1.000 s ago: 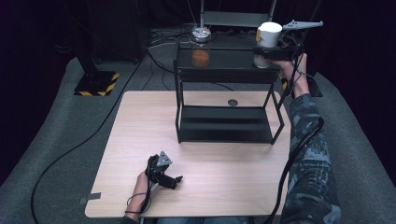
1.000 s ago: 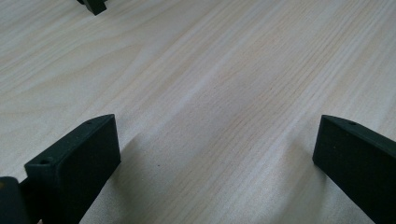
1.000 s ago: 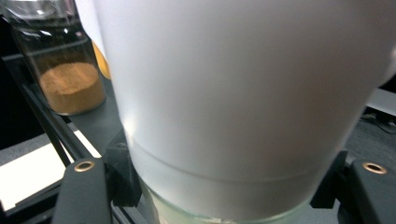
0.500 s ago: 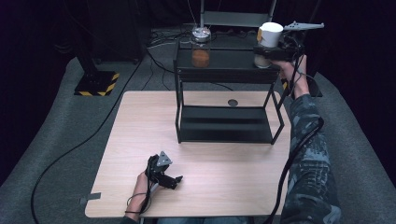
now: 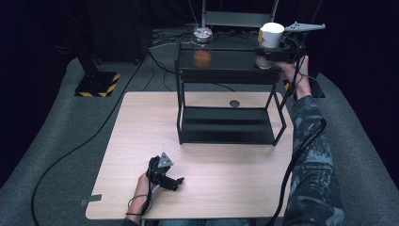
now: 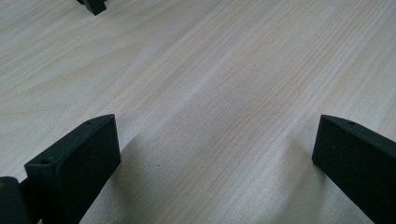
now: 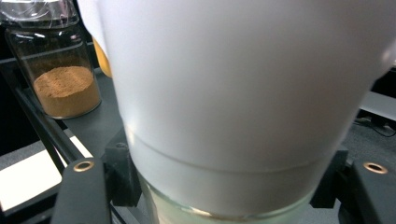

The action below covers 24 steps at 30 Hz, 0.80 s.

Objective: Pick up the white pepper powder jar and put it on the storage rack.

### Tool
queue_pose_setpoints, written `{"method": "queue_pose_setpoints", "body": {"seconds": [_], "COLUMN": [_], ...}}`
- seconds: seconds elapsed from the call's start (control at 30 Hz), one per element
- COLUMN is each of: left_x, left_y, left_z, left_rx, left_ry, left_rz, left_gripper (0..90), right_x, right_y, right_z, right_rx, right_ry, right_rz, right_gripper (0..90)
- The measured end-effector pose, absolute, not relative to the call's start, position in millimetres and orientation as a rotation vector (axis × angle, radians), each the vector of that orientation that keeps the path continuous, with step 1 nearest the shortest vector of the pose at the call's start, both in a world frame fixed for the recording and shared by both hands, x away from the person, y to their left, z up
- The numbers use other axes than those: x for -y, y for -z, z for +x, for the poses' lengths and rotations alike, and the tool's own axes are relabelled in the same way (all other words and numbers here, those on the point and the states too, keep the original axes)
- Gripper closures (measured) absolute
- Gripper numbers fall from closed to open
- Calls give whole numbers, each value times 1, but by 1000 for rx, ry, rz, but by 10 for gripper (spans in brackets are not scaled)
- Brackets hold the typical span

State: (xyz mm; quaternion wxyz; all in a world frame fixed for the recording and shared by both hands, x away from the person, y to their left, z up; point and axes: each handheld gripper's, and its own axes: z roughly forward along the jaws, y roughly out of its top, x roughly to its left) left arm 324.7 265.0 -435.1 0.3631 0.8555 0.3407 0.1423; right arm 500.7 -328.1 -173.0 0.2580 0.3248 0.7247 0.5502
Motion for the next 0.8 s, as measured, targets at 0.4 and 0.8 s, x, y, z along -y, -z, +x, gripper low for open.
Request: {"method": "queue_pose_setpoints", "body": {"seconds": [0.4, 0.8], "left_x": [-265, -265], "left_y": [435, 436], "left_z": [325, 324], "left_rx": [-878, -877], "left_ry": [-367, -370], "left_rz": [2203, 2201], "left_gripper": [3, 3], "right_x": [341, 355], "right_y": [168, 185], "right_z": [488, 422], "right_rx": [-1986, -2020], "right_ry": [-1473, -1408], "right_rz": [923, 843], "right_gripper": [46, 5]}}
